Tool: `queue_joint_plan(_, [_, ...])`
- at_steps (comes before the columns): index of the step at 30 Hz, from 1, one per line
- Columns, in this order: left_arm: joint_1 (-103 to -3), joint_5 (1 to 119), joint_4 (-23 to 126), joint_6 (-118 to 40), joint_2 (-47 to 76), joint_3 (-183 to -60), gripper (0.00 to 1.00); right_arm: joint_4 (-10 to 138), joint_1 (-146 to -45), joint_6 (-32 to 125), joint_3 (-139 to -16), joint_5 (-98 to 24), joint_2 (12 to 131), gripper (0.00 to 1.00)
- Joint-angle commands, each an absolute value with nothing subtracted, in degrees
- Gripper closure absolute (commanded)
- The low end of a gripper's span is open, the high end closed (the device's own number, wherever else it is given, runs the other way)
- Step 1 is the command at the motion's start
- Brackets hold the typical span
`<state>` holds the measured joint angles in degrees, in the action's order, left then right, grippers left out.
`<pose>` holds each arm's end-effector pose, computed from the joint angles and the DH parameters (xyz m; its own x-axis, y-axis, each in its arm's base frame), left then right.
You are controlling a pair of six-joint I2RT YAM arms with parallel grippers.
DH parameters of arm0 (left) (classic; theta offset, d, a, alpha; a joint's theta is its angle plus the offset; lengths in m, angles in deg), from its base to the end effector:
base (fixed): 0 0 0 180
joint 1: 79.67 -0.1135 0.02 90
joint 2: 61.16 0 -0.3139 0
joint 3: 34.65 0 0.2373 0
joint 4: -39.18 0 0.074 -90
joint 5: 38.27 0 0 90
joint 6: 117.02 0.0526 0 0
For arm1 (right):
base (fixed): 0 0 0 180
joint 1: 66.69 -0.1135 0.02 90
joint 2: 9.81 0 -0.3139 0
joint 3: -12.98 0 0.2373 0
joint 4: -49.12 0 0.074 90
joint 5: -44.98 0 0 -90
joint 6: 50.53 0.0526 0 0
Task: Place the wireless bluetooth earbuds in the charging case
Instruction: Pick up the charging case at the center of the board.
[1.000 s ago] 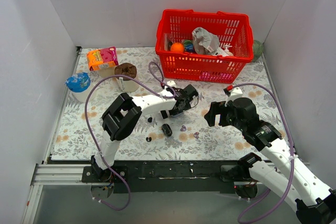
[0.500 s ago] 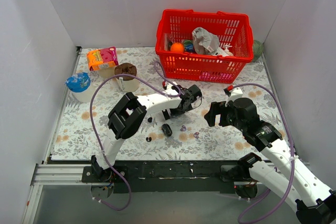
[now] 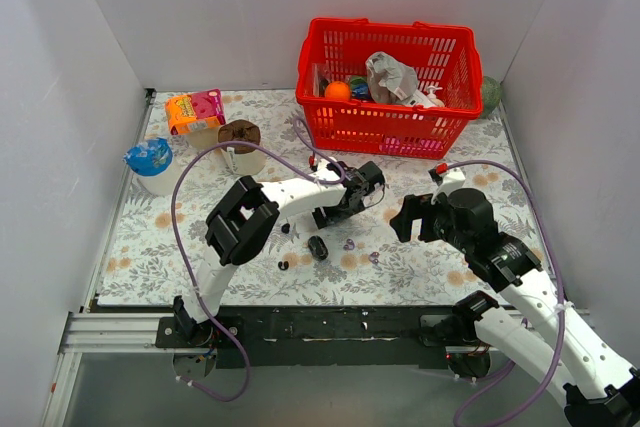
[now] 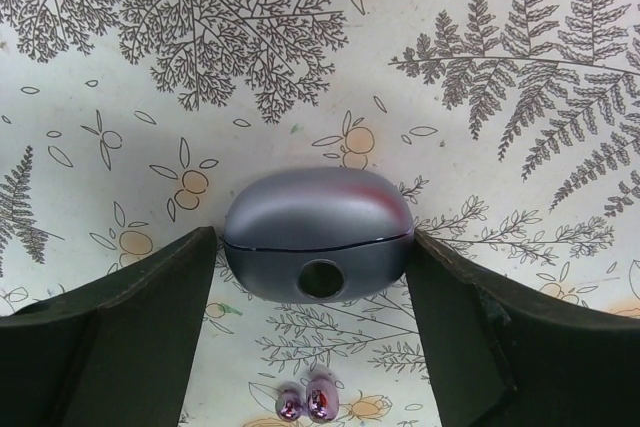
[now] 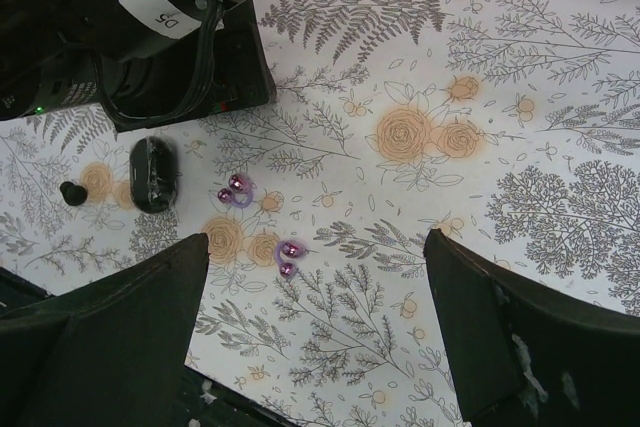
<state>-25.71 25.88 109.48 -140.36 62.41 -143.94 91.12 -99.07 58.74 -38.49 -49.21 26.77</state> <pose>0.2745 -0.3383 0.1957 -0.4138 -0.8357 -0.3611 -0.8165 0.5162 -0.2587 0.0948 0.0556 0.3039 -0.5214 0.0591 -0.8513 -0.3253 0.9085 0.2623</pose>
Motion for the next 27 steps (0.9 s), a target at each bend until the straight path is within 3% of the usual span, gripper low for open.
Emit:
queue_joint_plan(1, [-25.1, 32.4, 109.4, -150.9, 65.6, -139.4, 0.31, 91.5, -99.2, 58.1, -38.7, -48.7, 25.6, 0.04])
queue_joint_plan(6, [-25.1, 32.6, 107.1, -149.8, 64.4, -136.9, 0.45, 91.8, -99.2, 58.2, -38.8, -48.3, 25.3, 0.04])
queue_joint_plan(11, [-25.1, 31.3, 102.7, -143.9, 61.3, -134.1, 0.67, 92.7, -99.2, 58.2, -39.7, -48.4, 25.3, 0.04])
queue_joint_plan(19, [-25.1, 34.0, 86.3, -118.5, 45.8, -120.5, 0.68, 94.0, -99.2, 57.7, -42.4, -49.2, 26.1, 0.04])
queue_joint_plan(27, [-25.1, 49.5, 68.6, -88.7, 23.1, -107.6, 0.67, 91.4, -99.2, 57.2, -45.0, -49.4, 26.8, 0.07])
